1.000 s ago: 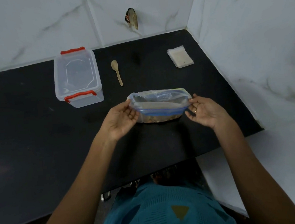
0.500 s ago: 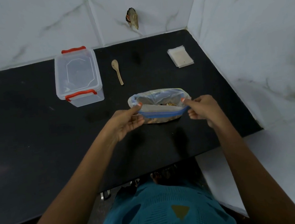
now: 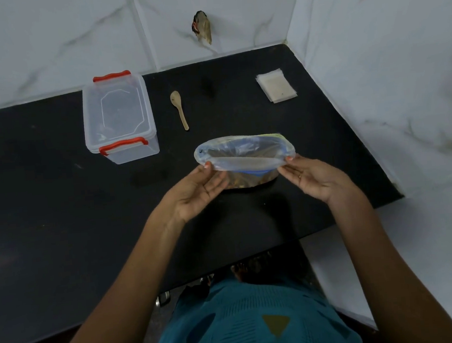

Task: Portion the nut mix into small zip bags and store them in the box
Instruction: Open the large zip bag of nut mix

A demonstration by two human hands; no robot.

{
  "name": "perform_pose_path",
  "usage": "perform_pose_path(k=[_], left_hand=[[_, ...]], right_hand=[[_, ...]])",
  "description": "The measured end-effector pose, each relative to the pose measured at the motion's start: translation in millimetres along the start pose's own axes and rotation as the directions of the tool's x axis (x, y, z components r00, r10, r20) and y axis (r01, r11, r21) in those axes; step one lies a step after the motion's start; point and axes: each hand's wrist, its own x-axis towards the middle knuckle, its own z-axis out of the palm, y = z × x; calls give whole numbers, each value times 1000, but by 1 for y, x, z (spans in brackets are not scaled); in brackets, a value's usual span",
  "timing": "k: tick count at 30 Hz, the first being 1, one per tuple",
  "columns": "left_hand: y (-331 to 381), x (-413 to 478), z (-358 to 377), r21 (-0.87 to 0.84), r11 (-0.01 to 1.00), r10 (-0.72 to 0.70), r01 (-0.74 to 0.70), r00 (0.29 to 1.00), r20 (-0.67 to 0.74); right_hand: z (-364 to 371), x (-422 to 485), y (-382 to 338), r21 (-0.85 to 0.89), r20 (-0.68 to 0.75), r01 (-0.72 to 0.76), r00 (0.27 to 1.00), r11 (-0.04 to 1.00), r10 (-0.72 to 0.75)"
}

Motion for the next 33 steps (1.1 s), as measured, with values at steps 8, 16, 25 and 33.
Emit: perform_pose_path(k=[8,16,25,33], left_hand=[[-23,9,7,-97,995,17,-11,998,58],[-24,12,-4,345,931,128,-119,992,-2],[3,8,-15,931,329,434,-159,901,1],[27,6,1,930,259,299,-262,937,181]], right_hand=[[9,5,12,133,-51,-136,988,982,144],[0,6,21,-399,-77,187,969,898,-236],[-4,-1,10,-855,161,380,841,353,-516],[-3,2,-4,-913,245,367,841,177,-482]])
